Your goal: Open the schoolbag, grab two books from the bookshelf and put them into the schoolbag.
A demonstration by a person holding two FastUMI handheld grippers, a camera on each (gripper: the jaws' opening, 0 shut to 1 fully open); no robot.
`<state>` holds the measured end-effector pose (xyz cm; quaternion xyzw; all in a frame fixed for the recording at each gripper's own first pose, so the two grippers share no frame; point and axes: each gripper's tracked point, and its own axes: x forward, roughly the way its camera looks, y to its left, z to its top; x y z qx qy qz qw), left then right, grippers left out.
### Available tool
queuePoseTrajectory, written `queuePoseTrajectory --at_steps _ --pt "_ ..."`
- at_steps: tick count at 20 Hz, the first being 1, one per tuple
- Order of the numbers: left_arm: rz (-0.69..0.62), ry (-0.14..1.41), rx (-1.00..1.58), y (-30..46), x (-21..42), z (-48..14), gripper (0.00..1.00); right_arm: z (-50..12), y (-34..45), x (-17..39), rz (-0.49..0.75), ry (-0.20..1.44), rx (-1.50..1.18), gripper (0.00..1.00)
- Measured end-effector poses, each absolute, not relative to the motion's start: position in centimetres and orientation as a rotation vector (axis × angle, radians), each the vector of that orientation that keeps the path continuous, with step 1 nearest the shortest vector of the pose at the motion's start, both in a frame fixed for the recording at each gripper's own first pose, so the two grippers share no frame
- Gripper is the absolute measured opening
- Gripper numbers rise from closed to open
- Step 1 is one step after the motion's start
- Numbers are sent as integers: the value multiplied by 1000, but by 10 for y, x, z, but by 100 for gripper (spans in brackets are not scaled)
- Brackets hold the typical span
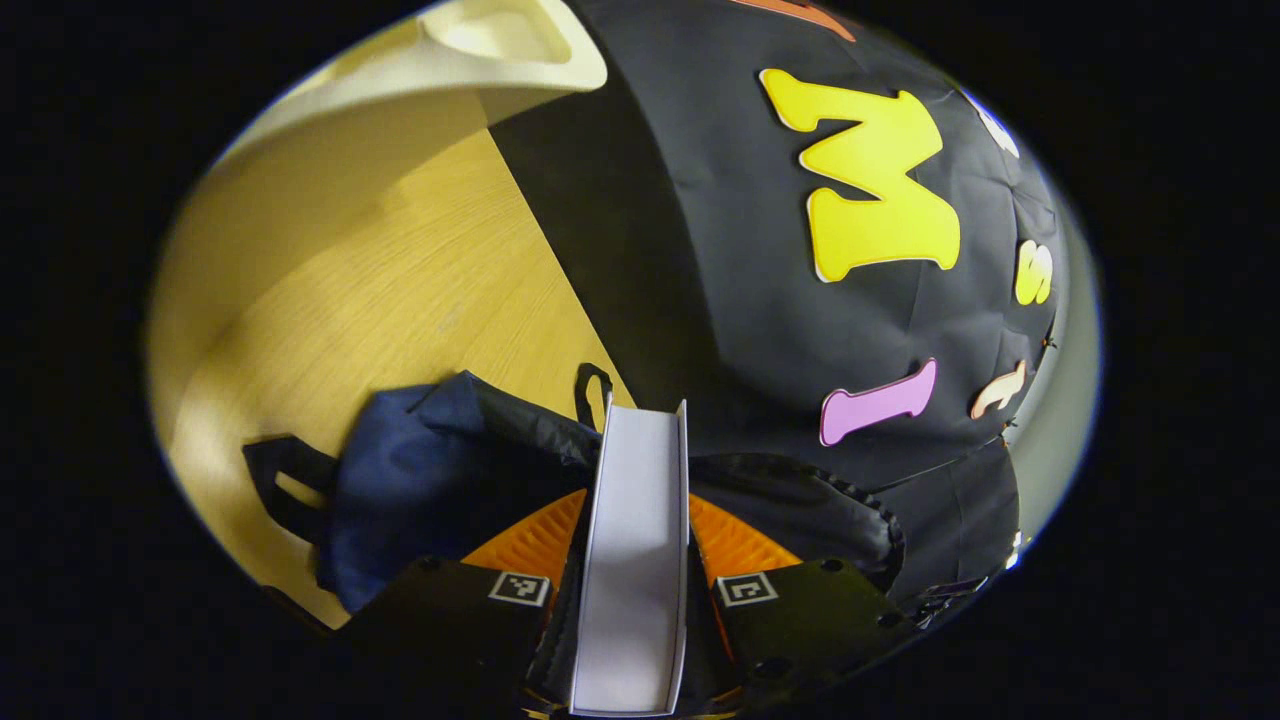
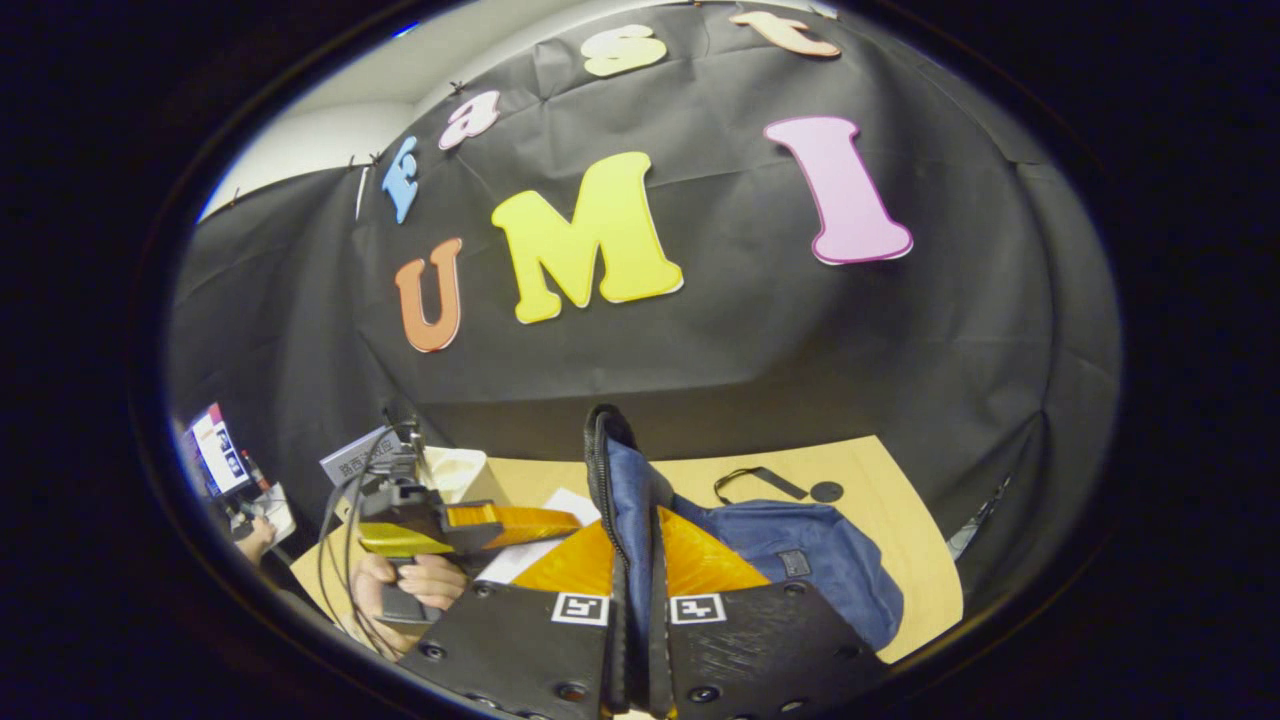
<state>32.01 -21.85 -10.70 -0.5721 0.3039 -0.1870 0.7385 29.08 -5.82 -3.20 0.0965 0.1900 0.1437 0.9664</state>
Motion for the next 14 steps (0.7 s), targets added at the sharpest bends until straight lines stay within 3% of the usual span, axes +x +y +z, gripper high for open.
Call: queuePoseTrajectory --at_steps 11,12,14 --pt "-486 646 -1251 -308 341 -133 47 -31 -35 282 354 385 192 8" --pt "-491 643 -1259 -311 341 -136 51 -33 -35 282 357 386 202 8" --pt "-487 633 -1238 -317 344 -149 46 -37 -34 281 356 393 220 8"
